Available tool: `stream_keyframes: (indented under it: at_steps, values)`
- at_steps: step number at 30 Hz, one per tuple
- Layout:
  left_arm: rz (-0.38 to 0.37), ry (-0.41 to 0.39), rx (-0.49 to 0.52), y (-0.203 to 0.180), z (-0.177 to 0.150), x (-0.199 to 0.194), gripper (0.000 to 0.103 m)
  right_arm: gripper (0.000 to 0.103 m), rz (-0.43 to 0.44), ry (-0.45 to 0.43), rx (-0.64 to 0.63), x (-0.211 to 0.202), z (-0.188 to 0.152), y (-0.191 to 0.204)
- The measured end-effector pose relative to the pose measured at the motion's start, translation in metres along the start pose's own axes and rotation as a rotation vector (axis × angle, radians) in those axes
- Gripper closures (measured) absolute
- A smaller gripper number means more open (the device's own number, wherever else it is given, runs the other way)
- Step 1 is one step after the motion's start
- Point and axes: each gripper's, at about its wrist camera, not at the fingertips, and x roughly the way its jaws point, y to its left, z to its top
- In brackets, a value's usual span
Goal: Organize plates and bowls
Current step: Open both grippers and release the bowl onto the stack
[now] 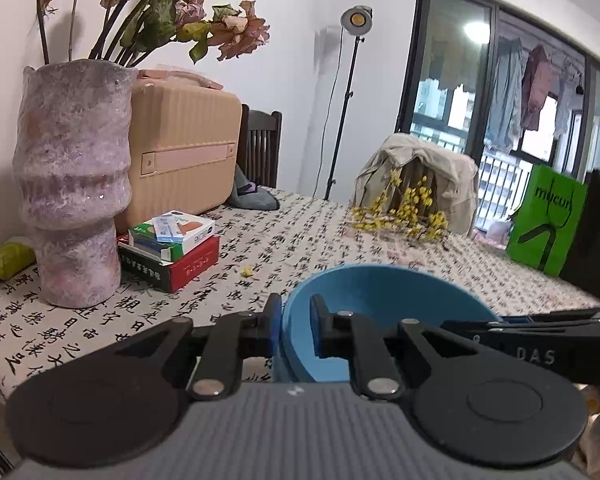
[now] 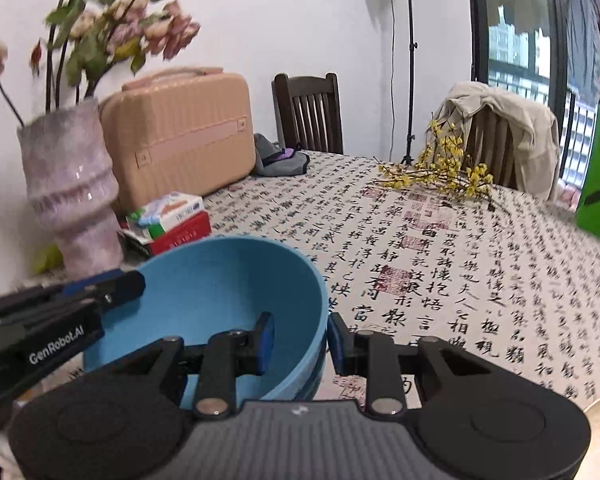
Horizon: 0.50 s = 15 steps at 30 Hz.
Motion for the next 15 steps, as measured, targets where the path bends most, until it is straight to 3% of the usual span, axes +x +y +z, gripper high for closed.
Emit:
stream_keyframes:
  at_steps: [1,2,3,4,6,8,10,15]
  values:
    - [-0.005,-0.007,-0.001,0.0,0.001,-0.001,0.086,0.071,0.011,-0.013,0.009,-0.003,0.0,-0.003]
    - [-0.013,-0.014,-0.002,0.001,0.001,-0.003,0.083,0.06,0.021,-0.029,0.019,-0.007,-0.001,-0.006]
    - [-0.024,-0.022,-0.006,0.002,0.002,-0.004,0.071,0.046,0.03,-0.046,0.028,-0.012,-0.003,-0.009]
    - [-0.041,-0.033,-0.01,0.003,0.002,-0.007,0.059,0.041,0.037,-0.064,0.04,-0.016,-0.005,-0.012]
    - [-0.054,-0.064,-0.003,0.003,0.003,-0.013,0.051,0.026,0.057,-0.108,0.062,-0.028,-0.01,-0.02]
    - [-0.073,-0.101,0.013,0.001,0.003,-0.022,0.036,0.011,0.066,-0.144,0.079,-0.039,-0.017,-0.027]
    - [-0.102,-0.139,0.018,0.001,0.003,-0.03,0.0,0.004,0.067,-0.177,0.084,-0.051,-0.023,-0.034]
    - [-0.135,-0.211,0.063,-0.006,-0.001,-0.051,0.0,0.0,-0.005,-0.231,0.065,-0.079,-0.042,-0.044]
